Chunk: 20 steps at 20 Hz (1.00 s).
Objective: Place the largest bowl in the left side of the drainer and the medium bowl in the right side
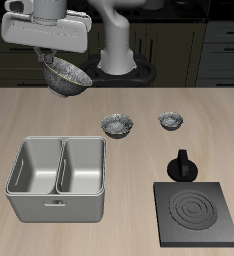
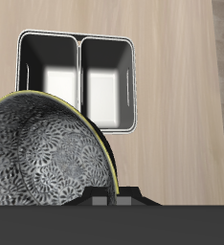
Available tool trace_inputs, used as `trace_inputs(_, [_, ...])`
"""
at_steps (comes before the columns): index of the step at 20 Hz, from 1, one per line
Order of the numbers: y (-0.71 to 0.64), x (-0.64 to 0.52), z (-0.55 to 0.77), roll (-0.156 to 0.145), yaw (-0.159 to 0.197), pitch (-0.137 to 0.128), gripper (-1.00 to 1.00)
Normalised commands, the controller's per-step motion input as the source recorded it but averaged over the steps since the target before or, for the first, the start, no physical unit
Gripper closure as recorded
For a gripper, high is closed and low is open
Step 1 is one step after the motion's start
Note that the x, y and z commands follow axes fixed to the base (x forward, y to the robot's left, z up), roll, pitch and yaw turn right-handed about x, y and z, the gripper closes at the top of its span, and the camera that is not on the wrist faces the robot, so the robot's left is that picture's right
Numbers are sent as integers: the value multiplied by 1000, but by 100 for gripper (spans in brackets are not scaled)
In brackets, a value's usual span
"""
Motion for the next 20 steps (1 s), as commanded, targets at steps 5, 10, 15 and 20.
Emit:
trace_inputs(5, [117,440,-76,-32,20,4,100])
trace_inputs(10, [66,350,-169,-27,-46,44,100])
trace_inputs(15, [119,191,-162,0,4,21,100])
trace_inputs(20, [245,158,-150,21,9,22,100])
